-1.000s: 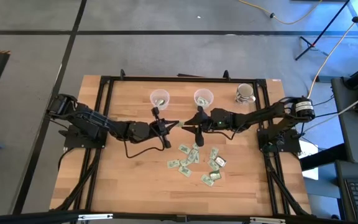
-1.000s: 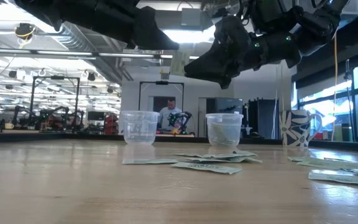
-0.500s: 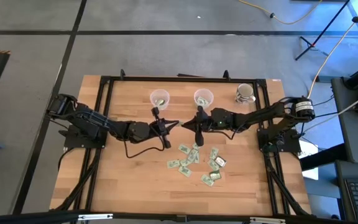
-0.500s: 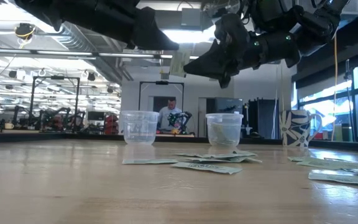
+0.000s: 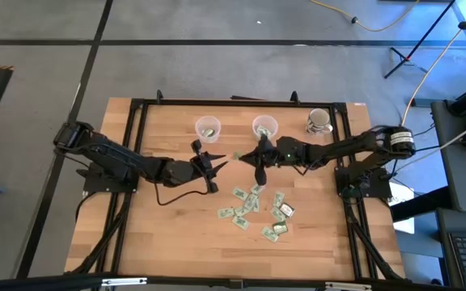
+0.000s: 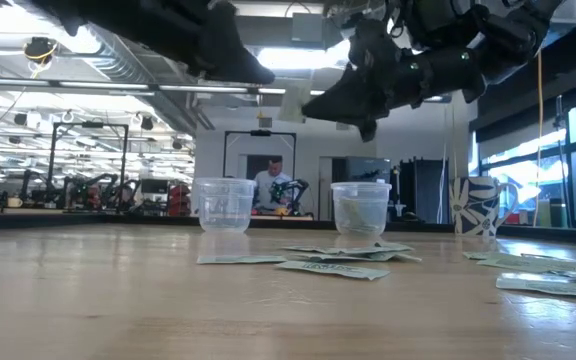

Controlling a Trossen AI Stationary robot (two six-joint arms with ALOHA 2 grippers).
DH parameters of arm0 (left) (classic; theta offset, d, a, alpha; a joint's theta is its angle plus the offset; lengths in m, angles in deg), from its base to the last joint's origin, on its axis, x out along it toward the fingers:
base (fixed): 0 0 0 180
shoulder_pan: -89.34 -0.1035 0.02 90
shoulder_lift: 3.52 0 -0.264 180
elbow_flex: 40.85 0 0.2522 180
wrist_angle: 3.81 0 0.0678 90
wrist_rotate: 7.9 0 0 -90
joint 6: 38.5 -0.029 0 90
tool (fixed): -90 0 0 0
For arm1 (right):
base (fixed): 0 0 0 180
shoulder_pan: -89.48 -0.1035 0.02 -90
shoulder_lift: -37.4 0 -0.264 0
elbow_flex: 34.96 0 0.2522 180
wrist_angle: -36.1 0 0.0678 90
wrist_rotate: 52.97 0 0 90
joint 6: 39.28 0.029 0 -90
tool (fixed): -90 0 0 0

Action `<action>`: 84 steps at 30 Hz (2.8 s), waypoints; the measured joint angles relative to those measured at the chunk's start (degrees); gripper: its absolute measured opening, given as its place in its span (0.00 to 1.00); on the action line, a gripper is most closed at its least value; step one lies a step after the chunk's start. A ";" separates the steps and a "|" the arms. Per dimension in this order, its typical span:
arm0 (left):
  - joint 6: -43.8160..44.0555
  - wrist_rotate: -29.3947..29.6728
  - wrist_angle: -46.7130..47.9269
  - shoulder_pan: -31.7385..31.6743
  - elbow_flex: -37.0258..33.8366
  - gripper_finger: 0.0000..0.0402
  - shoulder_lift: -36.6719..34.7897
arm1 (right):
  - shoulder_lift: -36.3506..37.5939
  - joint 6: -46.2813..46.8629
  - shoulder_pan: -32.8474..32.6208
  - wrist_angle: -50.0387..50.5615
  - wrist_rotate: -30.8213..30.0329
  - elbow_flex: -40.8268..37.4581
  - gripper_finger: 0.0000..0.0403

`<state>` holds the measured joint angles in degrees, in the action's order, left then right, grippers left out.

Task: Pick and place Stevia / Truvia into bins
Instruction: Put the stevia packet into the right transparent container

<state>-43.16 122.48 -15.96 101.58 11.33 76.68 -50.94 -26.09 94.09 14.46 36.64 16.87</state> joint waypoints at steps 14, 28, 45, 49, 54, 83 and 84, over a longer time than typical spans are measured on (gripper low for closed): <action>5.65 -10.28 6.99 -3.05 0.02 0.20 -1.85 | 6.24 -1.79 11.53 55.80 -15.41 16.65 0.00; 5.96 -10.45 8.15 -3.09 0.01 0.19 -1.85 | 0.29 -4.90 16.45 56.37 -15.09 16.91 0.00; 5.94 -10.57 8.20 -3.09 0.00 0.20 -1.85 | -0.60 -4.46 16.56 55.80 -15.49 16.91 0.13; 6.00 -18.08 8.65 -3.37 0.00 0.20 -1.70 | 0.79 -2.95 16.54 58.88 -16.37 18.66 0.19; 5.53 -29.62 8.37 -5.40 0.00 0.20 1.27 | 5.60 -1.12 13.27 61.44 -16.59 20.24 0.21; 2.06 -35.14 1.73 -6.96 6.35 0.37 26.13 | 19.12 4.85 -4.93 58.76 -21.05 14.07 0.21; 2.03 -35.65 2.07 -6.87 6.34 0.36 26.13 | 19.12 4.91 -4.93 58.97 -21.05 14.07 0.21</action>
<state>-41.13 86.84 -13.89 94.70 17.66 102.80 -31.83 -21.18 89.16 73.43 15.60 30.95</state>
